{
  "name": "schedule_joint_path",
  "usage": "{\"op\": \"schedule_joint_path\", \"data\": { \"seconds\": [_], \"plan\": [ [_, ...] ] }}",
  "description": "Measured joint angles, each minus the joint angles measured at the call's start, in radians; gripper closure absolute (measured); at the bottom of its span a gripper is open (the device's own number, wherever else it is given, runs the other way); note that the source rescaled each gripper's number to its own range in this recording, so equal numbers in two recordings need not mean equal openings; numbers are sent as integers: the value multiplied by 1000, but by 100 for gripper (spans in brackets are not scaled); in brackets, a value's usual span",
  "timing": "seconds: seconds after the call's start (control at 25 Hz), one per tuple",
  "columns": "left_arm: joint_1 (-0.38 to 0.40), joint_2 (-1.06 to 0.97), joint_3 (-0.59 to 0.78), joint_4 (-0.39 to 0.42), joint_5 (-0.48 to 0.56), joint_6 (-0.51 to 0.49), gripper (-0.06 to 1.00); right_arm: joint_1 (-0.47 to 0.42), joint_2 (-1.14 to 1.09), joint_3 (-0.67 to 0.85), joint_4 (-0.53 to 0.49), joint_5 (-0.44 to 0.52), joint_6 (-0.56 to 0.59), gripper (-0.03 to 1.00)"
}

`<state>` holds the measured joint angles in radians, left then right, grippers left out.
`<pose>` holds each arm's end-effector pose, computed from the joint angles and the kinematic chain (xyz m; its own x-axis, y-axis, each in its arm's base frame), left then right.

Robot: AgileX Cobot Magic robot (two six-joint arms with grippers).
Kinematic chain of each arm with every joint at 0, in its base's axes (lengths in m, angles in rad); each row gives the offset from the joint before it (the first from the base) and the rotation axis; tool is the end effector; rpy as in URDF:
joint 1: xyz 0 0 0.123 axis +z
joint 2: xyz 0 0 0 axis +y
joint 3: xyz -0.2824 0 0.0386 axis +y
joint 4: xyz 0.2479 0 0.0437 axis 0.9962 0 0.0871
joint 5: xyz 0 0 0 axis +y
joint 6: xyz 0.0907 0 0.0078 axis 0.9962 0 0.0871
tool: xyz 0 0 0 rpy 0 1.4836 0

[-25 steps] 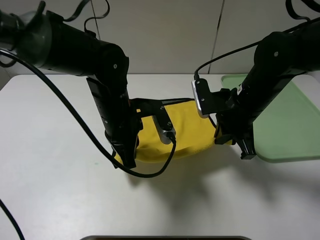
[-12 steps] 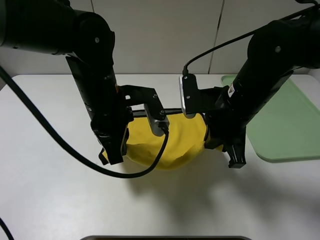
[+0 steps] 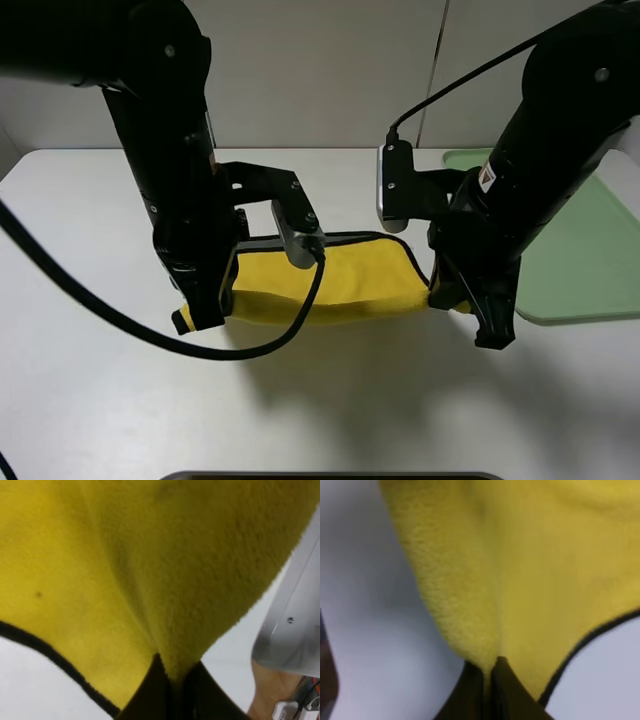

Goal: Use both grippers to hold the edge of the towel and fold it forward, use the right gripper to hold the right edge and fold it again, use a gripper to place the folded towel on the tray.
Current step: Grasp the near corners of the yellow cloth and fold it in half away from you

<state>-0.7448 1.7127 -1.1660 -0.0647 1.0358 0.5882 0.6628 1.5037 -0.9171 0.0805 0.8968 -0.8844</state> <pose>0.2314 -0.2203 0.2149 -0.2646 0.9598 -0.0941 0.9642 0.2651 -0.0069 0.2062 0.1682 0.2171 -0.0601 -0.9847 -0.1636 -0.9932 0.0753 -0.0883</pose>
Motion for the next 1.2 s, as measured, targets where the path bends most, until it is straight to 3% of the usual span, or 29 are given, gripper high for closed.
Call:
{"op": "schedule_joint_path", "data": {
  "seconds": [0.36,0.72,1.2],
  "plan": [
    [0,-21,0,-1,31,-6,94,0,-31,-32,-4,55,101,97],
    [0,-21,0,85,-83,-6,94,0,-3,-69,-98,69,178,97],
    [0,109,0,192,-229,-63,94,0,62,-71,-205,-44,207,97]
  ]
}}
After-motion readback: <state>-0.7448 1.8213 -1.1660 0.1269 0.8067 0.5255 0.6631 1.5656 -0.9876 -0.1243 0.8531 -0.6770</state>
